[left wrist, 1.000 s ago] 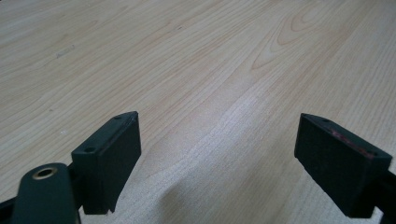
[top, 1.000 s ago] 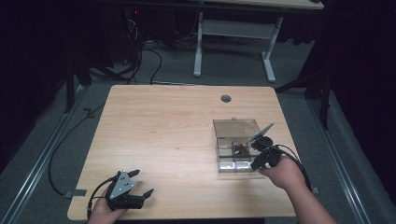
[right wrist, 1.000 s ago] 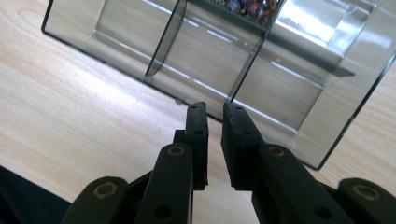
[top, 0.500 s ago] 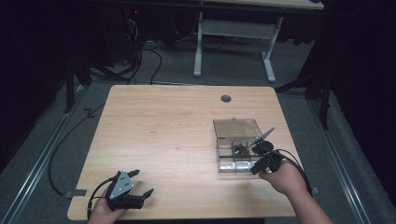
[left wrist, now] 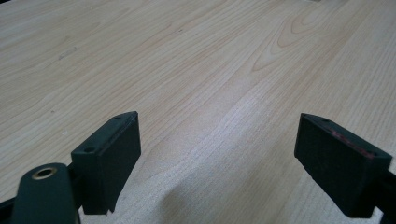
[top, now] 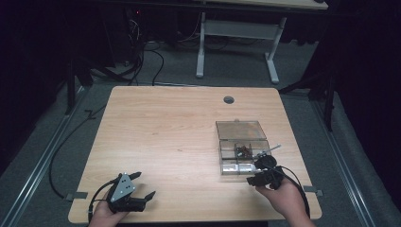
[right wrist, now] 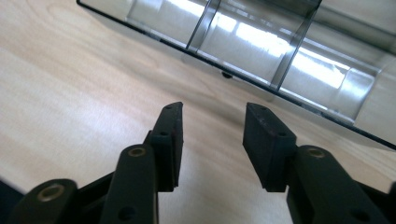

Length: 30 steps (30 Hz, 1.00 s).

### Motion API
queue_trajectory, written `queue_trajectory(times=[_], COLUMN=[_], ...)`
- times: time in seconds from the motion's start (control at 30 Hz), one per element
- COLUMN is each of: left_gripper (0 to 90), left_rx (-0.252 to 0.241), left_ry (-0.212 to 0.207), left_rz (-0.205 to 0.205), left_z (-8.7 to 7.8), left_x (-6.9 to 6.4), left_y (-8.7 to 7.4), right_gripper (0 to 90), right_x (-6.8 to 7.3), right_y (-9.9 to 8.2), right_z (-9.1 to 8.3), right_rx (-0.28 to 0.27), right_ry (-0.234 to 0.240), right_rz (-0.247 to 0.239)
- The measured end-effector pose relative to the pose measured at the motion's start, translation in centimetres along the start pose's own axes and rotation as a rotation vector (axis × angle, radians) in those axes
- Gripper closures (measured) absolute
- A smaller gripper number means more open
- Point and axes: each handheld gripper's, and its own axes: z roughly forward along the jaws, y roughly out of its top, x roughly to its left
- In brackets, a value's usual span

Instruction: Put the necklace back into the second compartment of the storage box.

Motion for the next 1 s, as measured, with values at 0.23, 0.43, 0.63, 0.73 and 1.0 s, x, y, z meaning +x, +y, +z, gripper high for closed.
queue_trajectory(times=[0.23, 0.43, 0.63, 0.73, 1.0], left_gripper=[15.0, 14.9, 14.9, 15.0, 15.1], left_rx=[-0.001, -0.015, -0.017, -0.02, -0.014], left_ry=[0.005, 0.02, 0.026, 0.03, 0.035], left_rz=[-0.001, 0.002, 0.006, 0.014, 0.018], left_z=[0.0, 0.0, -0.1, -0.1, 0.0], left_x=[0.0, 0.0, -0.1, -0.2, -0.3], left_y=[0.0, 0.0, 0.0, 0.0, 0.0], right_gripper=[54.9, 53.8, 55.6, 56.7, 55.2], right_x=[0.3, 1.1, 1.0, 0.6, 0.8], right_y=[-2.0, -3.9, -5.2, -5.8, -6.6], right_z=[0.7, 1.6, 3.3, 4.3, 5.0], right_rx=[-0.191, -0.351, -0.489, -0.554, -0.606], right_ry=[-0.014, 0.006, 0.029, 0.056, 0.046], right_rz=[0.004, -0.01, -0.002, 0.014, -0.019])
